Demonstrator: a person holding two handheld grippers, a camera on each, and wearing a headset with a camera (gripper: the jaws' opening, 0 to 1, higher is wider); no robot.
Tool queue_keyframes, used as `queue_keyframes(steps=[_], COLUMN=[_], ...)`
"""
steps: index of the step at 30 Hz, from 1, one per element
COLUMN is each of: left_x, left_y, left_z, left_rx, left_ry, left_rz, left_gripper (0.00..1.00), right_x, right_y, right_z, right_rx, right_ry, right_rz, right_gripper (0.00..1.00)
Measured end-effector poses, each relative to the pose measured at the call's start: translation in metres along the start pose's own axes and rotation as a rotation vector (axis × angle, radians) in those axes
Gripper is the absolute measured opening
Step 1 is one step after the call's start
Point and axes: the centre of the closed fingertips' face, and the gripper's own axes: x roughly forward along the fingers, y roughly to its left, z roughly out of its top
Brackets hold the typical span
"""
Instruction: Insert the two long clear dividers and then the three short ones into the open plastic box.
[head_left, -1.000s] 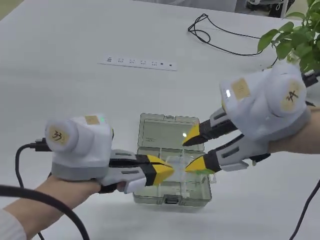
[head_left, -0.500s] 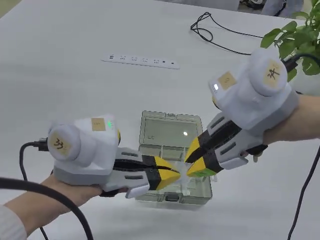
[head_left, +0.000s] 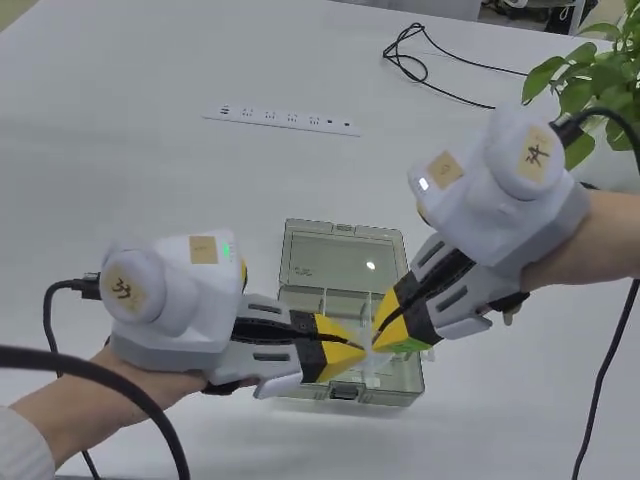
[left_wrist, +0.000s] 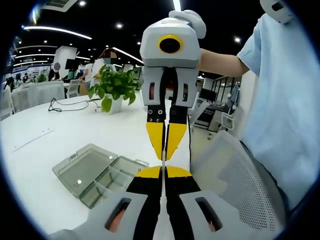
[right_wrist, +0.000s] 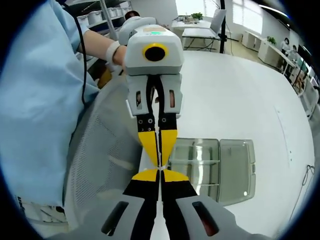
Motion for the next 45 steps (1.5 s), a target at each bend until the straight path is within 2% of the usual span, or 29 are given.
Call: queue_keyframes(steps=[4,10,15,21,28,33,35,39,45], left_x=[0.0,-0.002,-0.008,-0.019,-0.03,-0.035,-0.037,-0.041,-0.046], left_y=[-0.001,0.004,0.017,0.031,0.04,0.046,0.048,0.053,0.055], left_z=[0.0,-0.001,-0.01,-0.02,-0.028,-0.031,-0.034,-0.037,-0.041], left_rx=[-0.01,-0.026,-0.033,-0.058,-0.075,-0.086,-0.089,-0.107,-0.125], left_ry=[0.003,0.01,0.042,0.06,0.071,0.078,0.085,0.088,0.089], left_rz=[-0.004,0.028,0.097,0.173,0.233,0.272,0.291,0.326,0.343], left_gripper=[0.0,0.0,0.24,0.43,0.63,0.77,0.86,1.0,1.0], right_x=[0.0,-0.001,-0.007,-0.012,-0.011,-0.01,-0.008,-0.006,-0.001], right_y=[0.001,-0.002,-0.012,-0.027,-0.035,-0.043,-0.046,-0.048,-0.053], right_z=[0.0,0.001,-0.006,-0.021,-0.03,-0.041,-0.049,-0.053,-0.063], right_rx=[0.001,0.021,0.04,0.068,0.091,0.099,0.091,0.1,0.098], right_ry=[0.002,0.005,0.038,0.091,0.113,0.155,0.19,0.197,0.23], right_rz=[0.005,-0.008,-0.045,-0.088,-0.101,-0.116,-0.124,-0.119,-0.121], right_gripper=[0.02,0.02,0.02,0.02,0.02,0.02,0.02,0.02,0.02])
